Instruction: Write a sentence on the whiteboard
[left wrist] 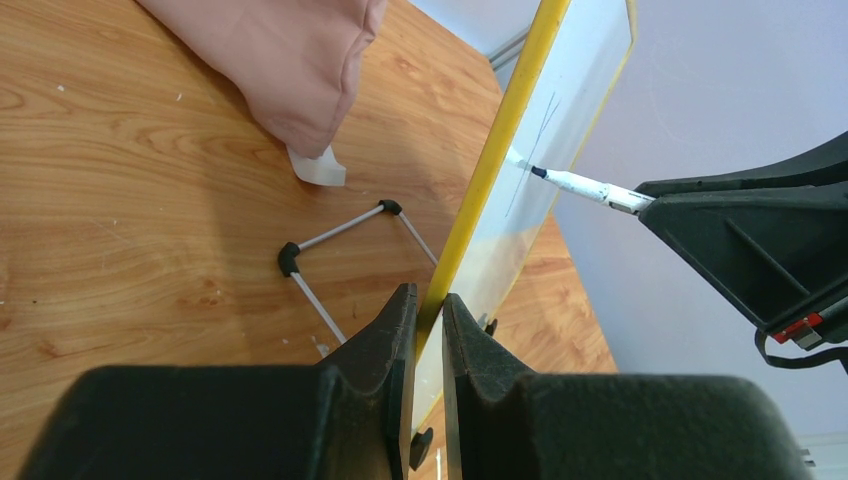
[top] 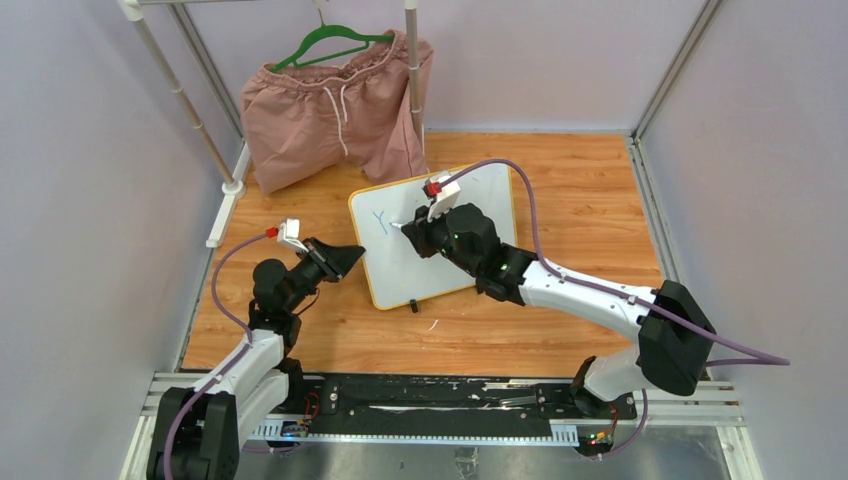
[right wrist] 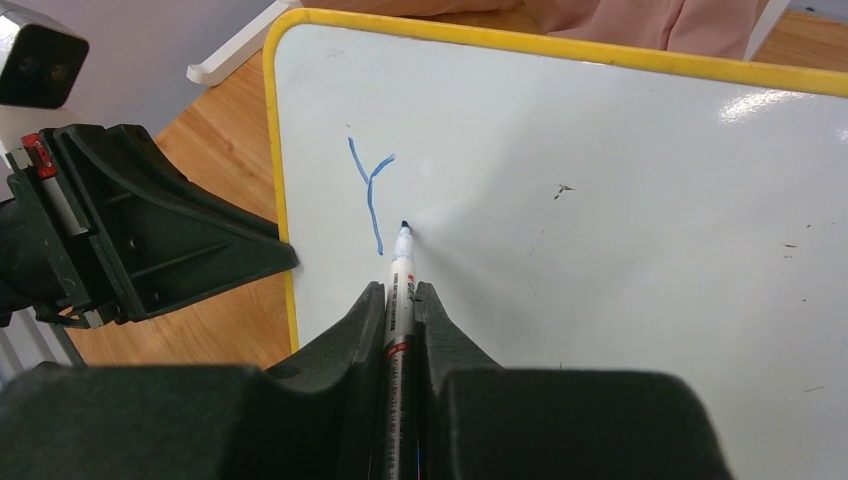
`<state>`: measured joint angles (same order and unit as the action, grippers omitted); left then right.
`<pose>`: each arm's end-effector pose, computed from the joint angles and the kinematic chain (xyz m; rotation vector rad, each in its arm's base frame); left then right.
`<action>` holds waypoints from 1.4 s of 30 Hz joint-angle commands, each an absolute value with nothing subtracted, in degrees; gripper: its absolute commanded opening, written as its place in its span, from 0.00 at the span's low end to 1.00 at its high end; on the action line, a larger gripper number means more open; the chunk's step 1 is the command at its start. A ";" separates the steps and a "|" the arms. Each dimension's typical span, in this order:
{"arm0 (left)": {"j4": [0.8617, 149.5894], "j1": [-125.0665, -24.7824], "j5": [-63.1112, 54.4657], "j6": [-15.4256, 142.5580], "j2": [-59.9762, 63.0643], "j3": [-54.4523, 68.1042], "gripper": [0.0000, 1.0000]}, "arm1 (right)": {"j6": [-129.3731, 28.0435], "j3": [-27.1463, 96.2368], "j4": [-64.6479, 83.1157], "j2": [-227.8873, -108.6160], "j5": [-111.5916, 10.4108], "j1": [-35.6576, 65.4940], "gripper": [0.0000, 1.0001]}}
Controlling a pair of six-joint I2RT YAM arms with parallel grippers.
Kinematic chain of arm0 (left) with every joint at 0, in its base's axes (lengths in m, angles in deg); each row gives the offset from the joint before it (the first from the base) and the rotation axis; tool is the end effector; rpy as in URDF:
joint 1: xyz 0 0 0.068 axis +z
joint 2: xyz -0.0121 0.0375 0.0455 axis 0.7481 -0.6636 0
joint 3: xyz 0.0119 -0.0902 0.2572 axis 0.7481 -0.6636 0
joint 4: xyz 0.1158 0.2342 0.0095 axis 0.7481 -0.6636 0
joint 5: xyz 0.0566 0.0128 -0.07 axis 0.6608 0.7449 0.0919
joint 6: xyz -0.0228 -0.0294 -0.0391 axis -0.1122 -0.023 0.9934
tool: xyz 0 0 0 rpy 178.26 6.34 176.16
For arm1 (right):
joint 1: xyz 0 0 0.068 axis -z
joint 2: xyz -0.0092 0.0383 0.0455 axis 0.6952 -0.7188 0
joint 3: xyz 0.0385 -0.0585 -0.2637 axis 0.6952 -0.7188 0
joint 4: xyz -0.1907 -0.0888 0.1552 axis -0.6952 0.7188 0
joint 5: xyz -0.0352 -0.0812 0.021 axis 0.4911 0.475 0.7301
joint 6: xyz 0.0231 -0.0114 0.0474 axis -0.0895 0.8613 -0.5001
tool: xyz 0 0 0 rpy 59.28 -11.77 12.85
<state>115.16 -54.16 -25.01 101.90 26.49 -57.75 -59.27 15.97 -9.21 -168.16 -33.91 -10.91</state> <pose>0.1749 -0.0348 0.1929 -0.2321 1.6916 -1.1391 0.1972 0.2714 0.3182 -0.4704 1.6734 0.7863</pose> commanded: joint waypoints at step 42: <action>118.39 -54.36 -25.59 102.26 27.85 -58.24 0.01 | -59.43 17.90 -7.62 -168.43 -33.57 -8.07 0.00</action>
<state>115.05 -54.16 -24.97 101.90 26.80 -57.77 -59.55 15.84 -7.20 -167.31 -34.00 -9.32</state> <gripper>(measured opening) 0.160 0.150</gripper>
